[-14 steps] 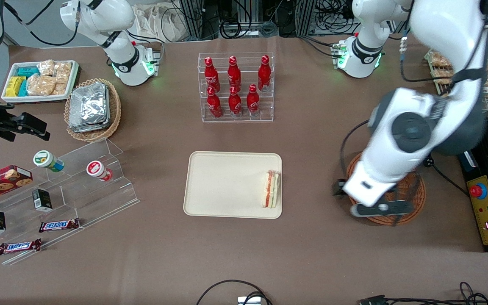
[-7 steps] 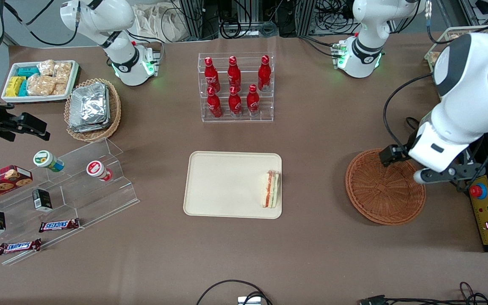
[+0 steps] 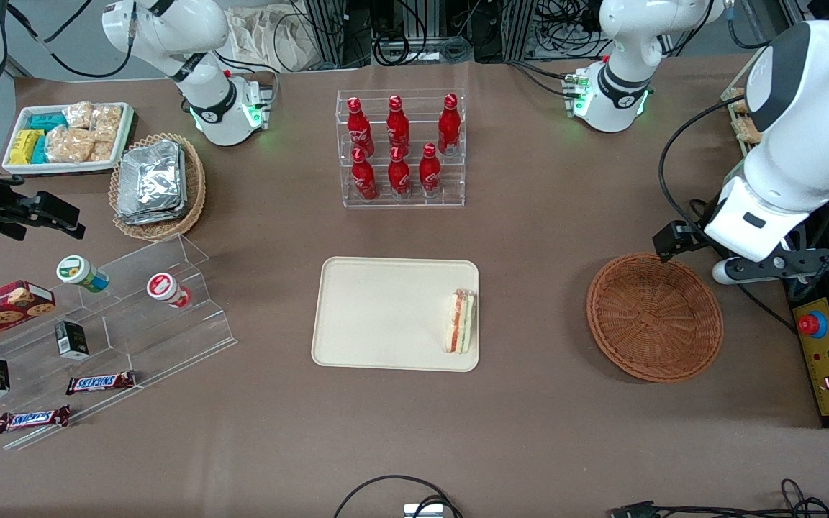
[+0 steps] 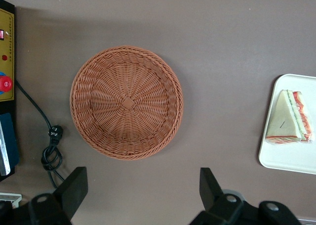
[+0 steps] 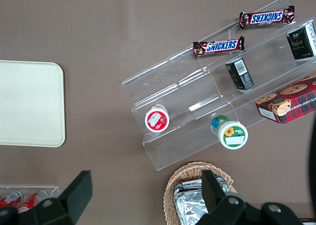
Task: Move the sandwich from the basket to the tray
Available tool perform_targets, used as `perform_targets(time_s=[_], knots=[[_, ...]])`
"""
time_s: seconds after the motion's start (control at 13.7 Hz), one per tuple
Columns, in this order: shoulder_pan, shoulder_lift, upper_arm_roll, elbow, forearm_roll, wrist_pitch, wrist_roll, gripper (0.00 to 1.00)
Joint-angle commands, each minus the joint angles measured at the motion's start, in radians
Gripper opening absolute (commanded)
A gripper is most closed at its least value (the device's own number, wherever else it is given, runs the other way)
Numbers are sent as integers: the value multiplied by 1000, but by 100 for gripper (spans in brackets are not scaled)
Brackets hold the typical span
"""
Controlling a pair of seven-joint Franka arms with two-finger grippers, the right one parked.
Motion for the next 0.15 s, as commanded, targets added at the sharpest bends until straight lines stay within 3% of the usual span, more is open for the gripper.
perform_targets(time_s=[0.0, 0.07], knots=[[34, -21, -4, -19, -43, 18, 52, 100], [34, -21, -3, -18, -62, 16, 66, 100]])
